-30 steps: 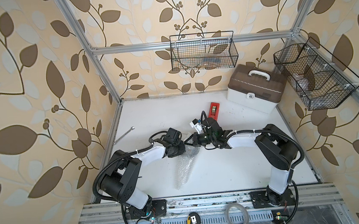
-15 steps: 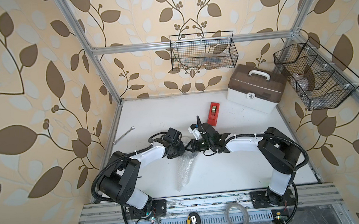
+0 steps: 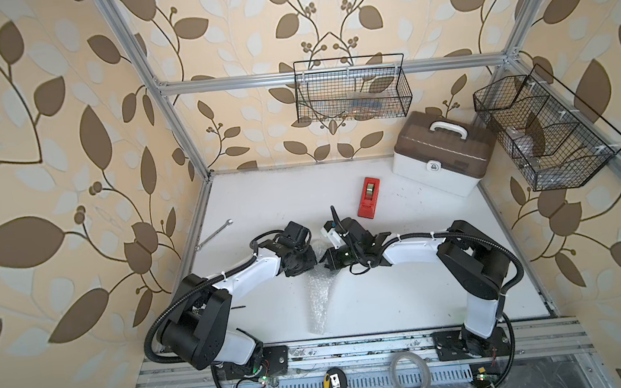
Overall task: Wrap bowls in bubble wrap
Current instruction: Wrap the bowl in bubble wrap.
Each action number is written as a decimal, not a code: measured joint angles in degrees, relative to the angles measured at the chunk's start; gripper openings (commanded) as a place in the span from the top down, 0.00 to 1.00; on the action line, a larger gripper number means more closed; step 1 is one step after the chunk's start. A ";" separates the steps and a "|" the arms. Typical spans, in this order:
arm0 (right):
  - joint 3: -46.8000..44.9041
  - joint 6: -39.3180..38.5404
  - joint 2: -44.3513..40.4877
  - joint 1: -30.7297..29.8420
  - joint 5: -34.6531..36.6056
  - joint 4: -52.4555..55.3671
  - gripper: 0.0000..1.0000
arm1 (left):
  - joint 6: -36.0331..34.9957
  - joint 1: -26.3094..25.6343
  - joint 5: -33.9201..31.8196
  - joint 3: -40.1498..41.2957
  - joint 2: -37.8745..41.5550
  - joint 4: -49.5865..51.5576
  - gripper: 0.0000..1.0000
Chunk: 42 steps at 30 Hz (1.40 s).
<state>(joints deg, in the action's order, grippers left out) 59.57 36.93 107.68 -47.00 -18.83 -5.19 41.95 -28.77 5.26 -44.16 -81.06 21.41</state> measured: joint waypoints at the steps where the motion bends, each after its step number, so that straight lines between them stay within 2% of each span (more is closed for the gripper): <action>1: 0.33 -0.22 0.20 -0.04 0.22 0.35 0.87 | 0.26 0.00 -0.22 0.02 0.55 -0.04 0.70; 4: 0.94 -0.63 0.55 -0.26 0.48 1.11 0.87 | 0.68 0.00 -0.81 0.31 1.62 -0.39 0.62; 8: 1.20 -0.92 0.55 -0.59 0.90 1.57 0.87 | 1.05 0.00 -0.94 1.57 2.01 -2.01 0.56; 16: 1.62 -1.01 0.76 -0.63 1.09 2.12 0.88 | 1.60 0.00 -0.92 3.72 2.49 -5.53 0.55; 25: 1.62 -1.03 0.79 -0.79 1.29 2.16 0.87 | 2.32 0.00 -0.76 4.63 7.06 -6.73 0.51; 38: 1.62 -1.01 0.79 -1.27 2.16 1.97 0.88 | 2.08 0.00 -0.61 4.61 2.60 -9.49 0.55; 39: 1.62 -1.01 0.79 -1.29 2.16 1.90 0.87 | 2.12 0.00 -0.57 4.63 1.97 -10.10 0.56; 42: 1.62 -1.01 0.87 -1.38 2.40 1.66 0.87 | 2.25 0.02 -0.59 4.85 0.37 -11.93 0.70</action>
<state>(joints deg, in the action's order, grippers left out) 61.19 35.92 108.55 -48.38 -16.43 -3.53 44.21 -28.75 4.67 -39.31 -80.68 9.47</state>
